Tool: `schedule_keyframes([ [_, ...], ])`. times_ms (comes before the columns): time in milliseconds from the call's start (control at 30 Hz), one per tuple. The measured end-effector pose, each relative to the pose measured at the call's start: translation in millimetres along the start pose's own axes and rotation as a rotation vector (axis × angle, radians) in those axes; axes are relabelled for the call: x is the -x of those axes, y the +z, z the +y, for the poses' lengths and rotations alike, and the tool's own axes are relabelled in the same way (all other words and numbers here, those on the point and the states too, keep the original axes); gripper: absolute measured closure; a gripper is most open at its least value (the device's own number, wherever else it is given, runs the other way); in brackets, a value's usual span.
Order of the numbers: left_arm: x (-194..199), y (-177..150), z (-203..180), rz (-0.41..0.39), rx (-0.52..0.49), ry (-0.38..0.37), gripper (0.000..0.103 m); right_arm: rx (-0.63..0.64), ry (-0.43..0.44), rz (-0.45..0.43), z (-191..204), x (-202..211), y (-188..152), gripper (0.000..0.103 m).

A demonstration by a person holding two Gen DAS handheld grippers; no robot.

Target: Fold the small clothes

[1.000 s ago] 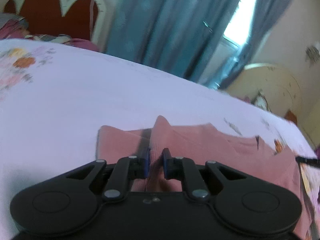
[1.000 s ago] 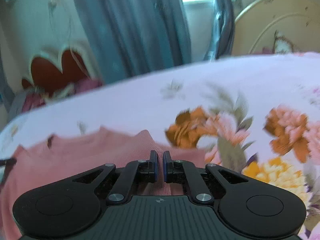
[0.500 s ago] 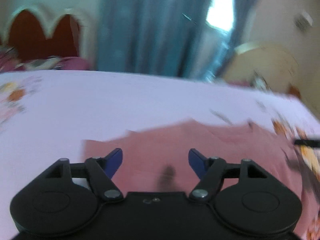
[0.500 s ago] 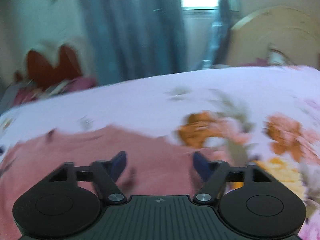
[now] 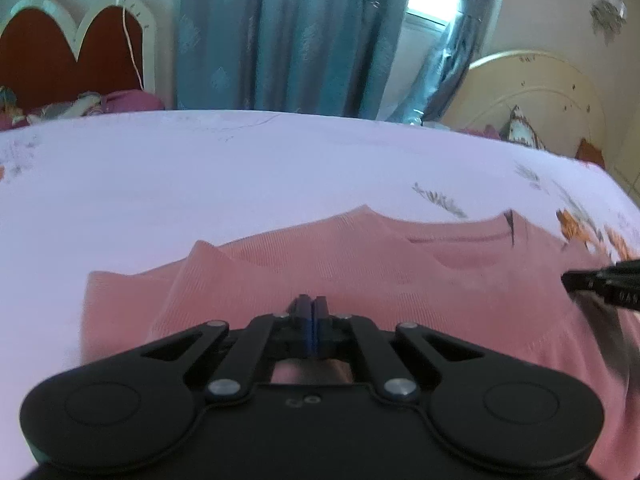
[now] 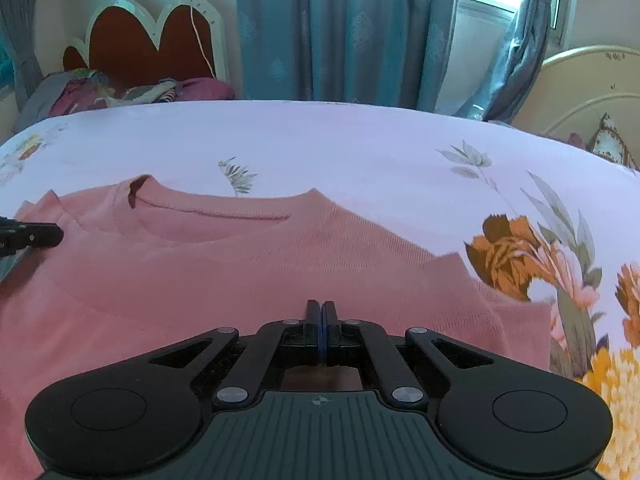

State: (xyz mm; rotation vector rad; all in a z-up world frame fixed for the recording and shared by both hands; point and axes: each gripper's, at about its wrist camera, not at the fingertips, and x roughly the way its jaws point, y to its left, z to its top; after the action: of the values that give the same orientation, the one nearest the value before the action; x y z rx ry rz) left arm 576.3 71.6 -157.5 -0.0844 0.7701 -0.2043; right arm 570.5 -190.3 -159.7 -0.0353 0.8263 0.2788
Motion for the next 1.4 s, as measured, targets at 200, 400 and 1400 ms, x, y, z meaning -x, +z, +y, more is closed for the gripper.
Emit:
schedule_keyframes([
  [200,16,11,0,-0.023,0.01,-0.046,0.079,-0.043,-0.03,-0.047,5,18,8,0.103],
  [400,51,-16,-41,-0.011,-0.159,-0.186,0.061,0.077,0.126,-0.107,52,48,-13,0.025],
  [1400,62,-29,29,-0.084,0.012,0.123,0.022,-0.2,-0.081,-0.056,-48,60,-22,0.055],
])
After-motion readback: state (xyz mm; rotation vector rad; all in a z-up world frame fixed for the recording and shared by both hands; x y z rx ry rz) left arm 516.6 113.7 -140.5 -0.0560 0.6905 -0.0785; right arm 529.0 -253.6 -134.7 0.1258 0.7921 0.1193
